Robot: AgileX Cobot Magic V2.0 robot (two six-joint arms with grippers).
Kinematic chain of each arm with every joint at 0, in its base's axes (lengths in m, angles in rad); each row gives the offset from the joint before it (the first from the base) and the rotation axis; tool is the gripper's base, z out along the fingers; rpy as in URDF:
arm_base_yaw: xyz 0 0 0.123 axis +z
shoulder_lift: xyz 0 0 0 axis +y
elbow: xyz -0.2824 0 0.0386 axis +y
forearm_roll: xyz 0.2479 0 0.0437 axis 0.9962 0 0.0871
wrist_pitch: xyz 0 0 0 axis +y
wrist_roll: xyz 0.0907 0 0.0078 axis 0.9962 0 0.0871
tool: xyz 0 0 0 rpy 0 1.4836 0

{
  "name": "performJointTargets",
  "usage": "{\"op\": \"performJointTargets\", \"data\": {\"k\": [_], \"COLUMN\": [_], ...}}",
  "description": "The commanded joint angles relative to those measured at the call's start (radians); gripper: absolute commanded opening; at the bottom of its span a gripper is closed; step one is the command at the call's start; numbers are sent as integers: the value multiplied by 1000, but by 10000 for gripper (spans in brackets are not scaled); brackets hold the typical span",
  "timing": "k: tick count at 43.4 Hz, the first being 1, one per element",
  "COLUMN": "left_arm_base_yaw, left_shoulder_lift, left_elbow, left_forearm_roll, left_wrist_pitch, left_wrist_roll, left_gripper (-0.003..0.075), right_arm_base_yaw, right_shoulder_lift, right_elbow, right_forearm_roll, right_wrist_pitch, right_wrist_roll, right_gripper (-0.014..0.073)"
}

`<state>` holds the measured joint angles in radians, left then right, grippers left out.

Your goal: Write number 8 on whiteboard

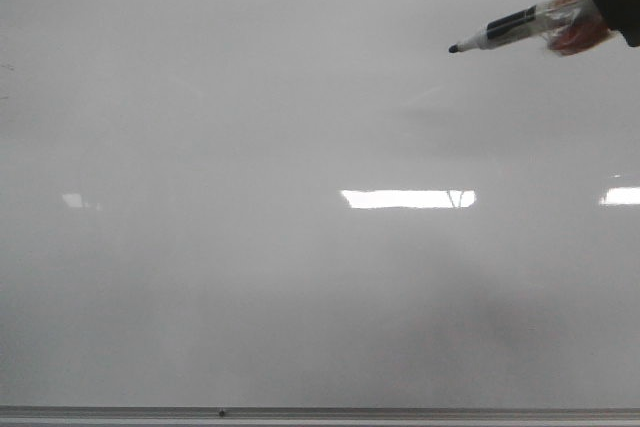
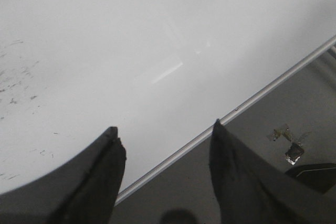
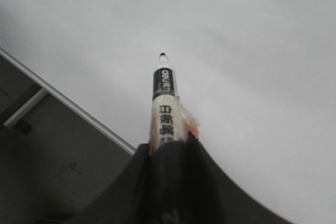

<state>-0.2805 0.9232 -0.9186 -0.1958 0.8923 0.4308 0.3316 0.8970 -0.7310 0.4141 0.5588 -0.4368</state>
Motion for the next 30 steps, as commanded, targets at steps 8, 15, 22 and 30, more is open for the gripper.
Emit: {"op": "performJointTargets", "data": {"k": [8,15,22,30], "left_arm_base_yaw": [8,8,8,8], "left_shoulder_lift": [17,18,18,18], "left_elbow": [-24,-24,-24,-24], "left_forearm_roll": [-32,-32,-32,-34], "left_wrist_pitch": [-79,-79,-79,-79], "left_wrist_roll": [-15,-15,-15,-15], "left_gripper": [368,368,368,368], "right_arm_base_yaw": [-6,-6,-6,-6], "right_shoulder_lift": [96,180,260,318], "right_elbow": [-46,-108,-161,-183], "right_forearm_roll": [28,28,28,28], "right_wrist_pitch": [-194,-218,-237,-296], "right_wrist_roll": [3,3,3,3], "right_gripper": [-79,-79,-79,-79]}}
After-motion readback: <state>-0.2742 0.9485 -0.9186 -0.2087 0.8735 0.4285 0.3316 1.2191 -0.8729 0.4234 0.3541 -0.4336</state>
